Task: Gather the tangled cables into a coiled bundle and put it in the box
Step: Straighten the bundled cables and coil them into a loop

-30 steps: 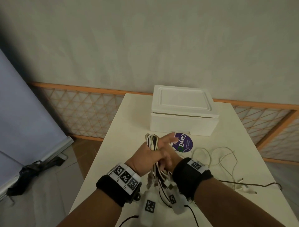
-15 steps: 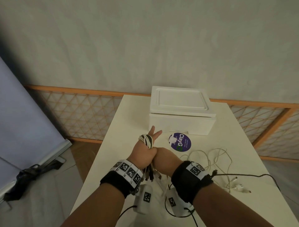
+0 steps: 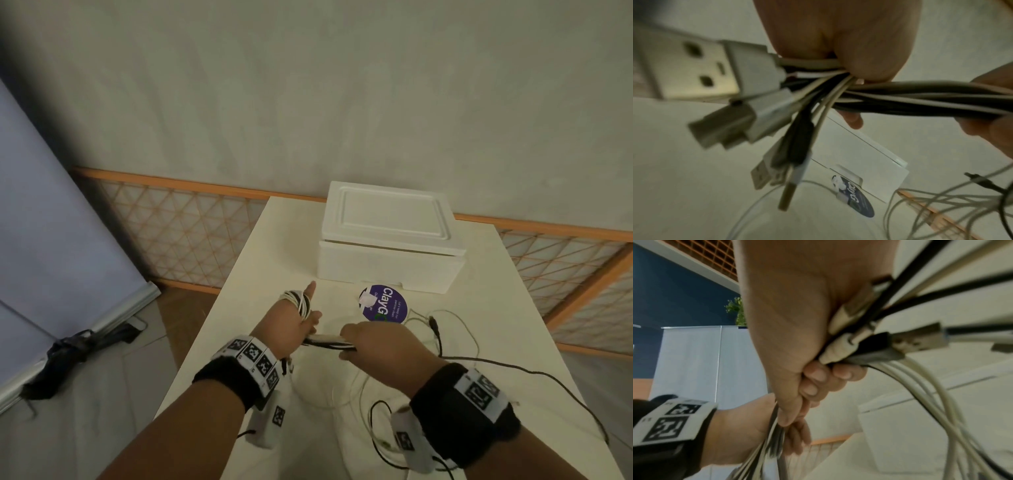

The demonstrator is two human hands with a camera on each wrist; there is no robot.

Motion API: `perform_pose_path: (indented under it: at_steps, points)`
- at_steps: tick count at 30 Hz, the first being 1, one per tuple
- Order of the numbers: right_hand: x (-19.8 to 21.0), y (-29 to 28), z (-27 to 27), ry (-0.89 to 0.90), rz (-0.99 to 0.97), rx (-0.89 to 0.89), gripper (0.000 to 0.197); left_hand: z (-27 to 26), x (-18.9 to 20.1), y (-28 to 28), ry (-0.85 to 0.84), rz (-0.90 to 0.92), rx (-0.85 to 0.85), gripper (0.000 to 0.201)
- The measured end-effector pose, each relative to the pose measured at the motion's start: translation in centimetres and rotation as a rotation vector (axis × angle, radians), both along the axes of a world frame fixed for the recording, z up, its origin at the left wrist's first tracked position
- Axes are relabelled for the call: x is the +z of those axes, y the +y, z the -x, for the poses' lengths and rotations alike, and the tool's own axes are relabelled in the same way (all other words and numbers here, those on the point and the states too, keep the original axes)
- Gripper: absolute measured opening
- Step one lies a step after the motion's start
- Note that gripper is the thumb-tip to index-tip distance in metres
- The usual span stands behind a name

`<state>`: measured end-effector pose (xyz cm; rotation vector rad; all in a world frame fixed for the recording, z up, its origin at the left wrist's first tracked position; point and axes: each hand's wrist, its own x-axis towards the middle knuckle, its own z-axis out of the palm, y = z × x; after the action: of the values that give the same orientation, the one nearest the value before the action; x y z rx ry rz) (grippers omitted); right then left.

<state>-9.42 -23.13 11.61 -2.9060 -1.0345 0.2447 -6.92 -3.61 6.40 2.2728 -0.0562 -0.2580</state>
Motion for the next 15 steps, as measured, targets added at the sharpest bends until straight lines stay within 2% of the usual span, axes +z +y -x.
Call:
perform_pose_path:
  at_steps: [3,5,7,10,12,13,14,15]
  points:
    - [1.7,-0.9,-1.0,-0.084,-0.004,0.080,0.029,0.0,1.6,-0.7,-0.003,0.014,-0.045,0.064]
    - [3.1,-1.3,-1.7,-0.131,0.008,0.134,0.029,0.4,2.4,-1.2,0.091,0.157,-0.100,0.072]
    - [4.4,-1.7,-2.7,-0.171,-0.001,0.190,0.029,0.7,2.7,-1.9,0.143,0.134,-0.148,0.076]
    - [5.7,-2.1,-3.4,-0.278,-0.024,0.325,0.019,1.1,3.1,-3.6,0.119,0.017,-0.187,0.049]
    - [5.6,-2.7,-3.9,-0.312,-0.035,0.380,0.020,1.4,3.5,-4.8,0.131,0.041,-0.215,0.028]
    - [5.6,-3.0,-4.3,-0.308,-0.080,0.404,0.015,1.5,3.8,-5.3,0.137,0.049,-0.234,0.020]
    - [5.8,-3.3,-4.7,-0.312,-0.136,0.443,0.010,1.7,4.1,-5.7,0.148,0.053,-0.253,0.018]
    - [6.2,-3.5,-5.1,-0.300,-0.180,0.466,0.015,2.0,4.3,-6.1,0.159,0.071,-0.255,0.019]
